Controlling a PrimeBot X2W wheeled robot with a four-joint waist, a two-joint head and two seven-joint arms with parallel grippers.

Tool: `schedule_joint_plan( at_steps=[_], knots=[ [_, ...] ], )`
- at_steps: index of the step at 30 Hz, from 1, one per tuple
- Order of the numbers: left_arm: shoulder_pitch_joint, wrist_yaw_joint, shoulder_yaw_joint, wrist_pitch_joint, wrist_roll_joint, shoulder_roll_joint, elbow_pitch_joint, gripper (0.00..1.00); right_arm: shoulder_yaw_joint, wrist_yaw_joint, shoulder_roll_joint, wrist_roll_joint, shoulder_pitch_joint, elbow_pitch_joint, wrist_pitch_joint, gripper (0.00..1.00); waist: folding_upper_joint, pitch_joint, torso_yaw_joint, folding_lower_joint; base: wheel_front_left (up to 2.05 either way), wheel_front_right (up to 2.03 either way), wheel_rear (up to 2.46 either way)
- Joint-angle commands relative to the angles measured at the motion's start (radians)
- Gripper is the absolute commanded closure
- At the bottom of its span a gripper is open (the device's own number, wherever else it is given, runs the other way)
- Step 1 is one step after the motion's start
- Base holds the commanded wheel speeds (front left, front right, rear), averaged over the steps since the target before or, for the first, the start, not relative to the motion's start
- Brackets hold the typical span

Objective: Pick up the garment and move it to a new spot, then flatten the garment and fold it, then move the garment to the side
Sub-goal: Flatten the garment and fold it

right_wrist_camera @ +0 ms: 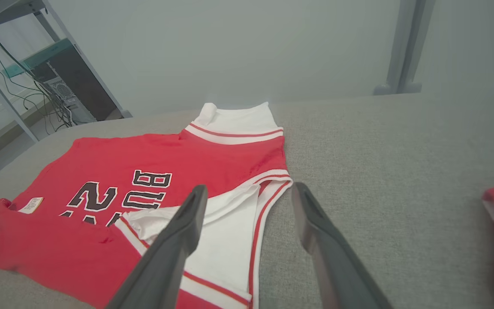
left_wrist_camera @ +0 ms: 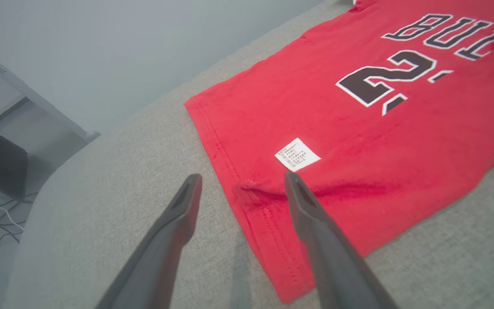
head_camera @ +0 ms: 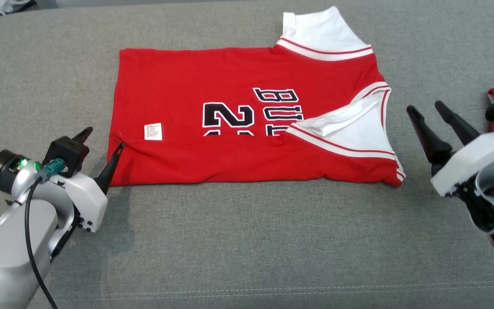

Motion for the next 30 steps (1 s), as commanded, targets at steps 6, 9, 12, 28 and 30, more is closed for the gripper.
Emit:
schedule_joint_plan(
  at_steps=[6, 9, 12, 28, 30],
  knots=[
    [0.132, 0.061, 0.179, -0.006, 0.012, 0.029, -0.094, 0.0, -0.012, -0.003, 0.02, 0.009, 0.126, 0.001, -0.04, 0.0, 0.0, -0.053, -0.009, 0.0, 0.0, 0.0, 0.0],
    [0.193, 0.068, 0.239, -0.006, 0.031, 0.015, -0.127, 0.0, -0.014, -0.003, 0.041, 0.016, 0.172, 0.005, -0.045, 0.0, 0.0, -0.063, -0.009, 0.0, 0.0, 0.0, 0.0],
    [0.225, 0.066, 0.272, -0.006, 0.046, 0.005, -0.142, 0.0, -0.018, -0.003, 0.056, 0.025, 0.2, 0.014, -0.048, 0.0, 0.0, -0.066, -0.008, 0.0, 0.0, 0.0, 0.0],
    [0.288, -0.006, 0.431, -0.006, 0.2, -0.068, -0.151, 0.0, -0.084, -0.003, 0.167, 0.087, 0.269, 0.132, -0.057, 0.0, 0.0, -0.038, 0.028, 0.0, 0.0, 0.0, 0.0],
    [0.289, -0.015, 0.442, -0.006, 0.215, -0.076, -0.148, 0.0, -0.087, -0.003, 0.172, 0.098, 0.27, 0.138, -0.057, 0.0, 0.0, -0.033, 0.032, 0.0, 0.0, 0.0, 0.0]
  ],
)
